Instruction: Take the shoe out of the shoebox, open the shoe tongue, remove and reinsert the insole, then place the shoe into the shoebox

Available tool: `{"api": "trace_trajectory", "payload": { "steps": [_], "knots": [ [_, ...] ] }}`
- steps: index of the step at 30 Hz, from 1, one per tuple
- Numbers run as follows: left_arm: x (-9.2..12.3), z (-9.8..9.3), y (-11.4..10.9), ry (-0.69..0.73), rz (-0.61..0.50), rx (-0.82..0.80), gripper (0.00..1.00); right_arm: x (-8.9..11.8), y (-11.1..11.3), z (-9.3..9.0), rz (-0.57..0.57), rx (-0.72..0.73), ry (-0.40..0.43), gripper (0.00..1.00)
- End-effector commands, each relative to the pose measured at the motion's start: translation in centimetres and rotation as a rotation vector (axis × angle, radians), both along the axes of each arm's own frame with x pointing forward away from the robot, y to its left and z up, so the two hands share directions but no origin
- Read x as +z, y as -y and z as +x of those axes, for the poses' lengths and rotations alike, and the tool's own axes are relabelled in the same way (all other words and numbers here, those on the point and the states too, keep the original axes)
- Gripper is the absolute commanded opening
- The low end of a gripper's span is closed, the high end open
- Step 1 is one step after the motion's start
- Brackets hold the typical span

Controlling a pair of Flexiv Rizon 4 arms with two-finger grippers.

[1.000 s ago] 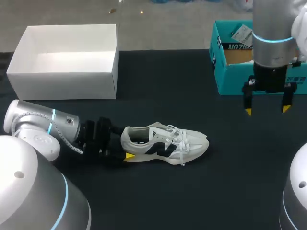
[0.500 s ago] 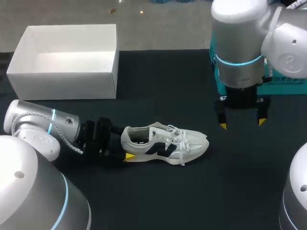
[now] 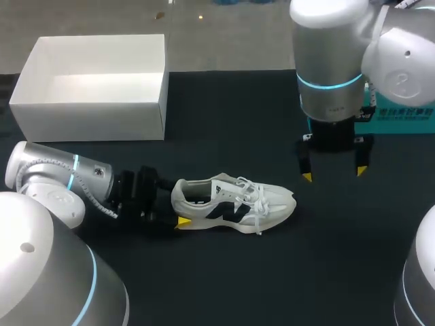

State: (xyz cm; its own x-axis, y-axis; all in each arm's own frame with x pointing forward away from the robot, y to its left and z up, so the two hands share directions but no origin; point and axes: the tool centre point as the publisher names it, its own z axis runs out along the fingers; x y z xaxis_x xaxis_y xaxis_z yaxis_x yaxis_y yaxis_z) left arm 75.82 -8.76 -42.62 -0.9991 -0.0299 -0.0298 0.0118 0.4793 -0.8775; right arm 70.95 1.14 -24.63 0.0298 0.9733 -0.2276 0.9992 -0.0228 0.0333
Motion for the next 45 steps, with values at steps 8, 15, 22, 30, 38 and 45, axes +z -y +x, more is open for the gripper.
{"api": "trace_trajectory", "payload": {
  "steps": [8, 15, 22, 30, 38, 45],
  "knots": [
    [-0.4, -0.2, 0.3, 0.001, 0.000, 0.002, 0.00, 0.6, -9.6, -1.1, -0.039, 0.013, 0.036, 1.00],
    [-0.4, -0.2, 0.3, 0.001, 0.000, 0.002, 0.00, 0.1, -13.8, -1.3, -0.030, -0.003, 0.059, 1.00],
    [-0.4, -0.2, 0.3, 0.001, 0.000, 0.002, 0.00, -1.6, -17.8, -1.4, -0.013, 0.019, 0.051, 1.00],
    [-0.4, -0.2, 0.3, 0.001, 0.000, 0.002, 0.00, -2.7, -21.7, -1.6, -0.011, 0.038, 0.045, 1.00],
    [-0.4, -0.2, 0.3, 0.001, 0.000, 0.002, 0.00, -3.3, -23.2, -1.5, -0.023, 0.112, 0.052, 1.00],
    [-0.4, -0.2, 0.3, 0.001, 0.000, 0.002, 0.00, -3.3, -23.2, -1.5, -0.023, 0.112, 0.052, 1.00]
  ]
}}
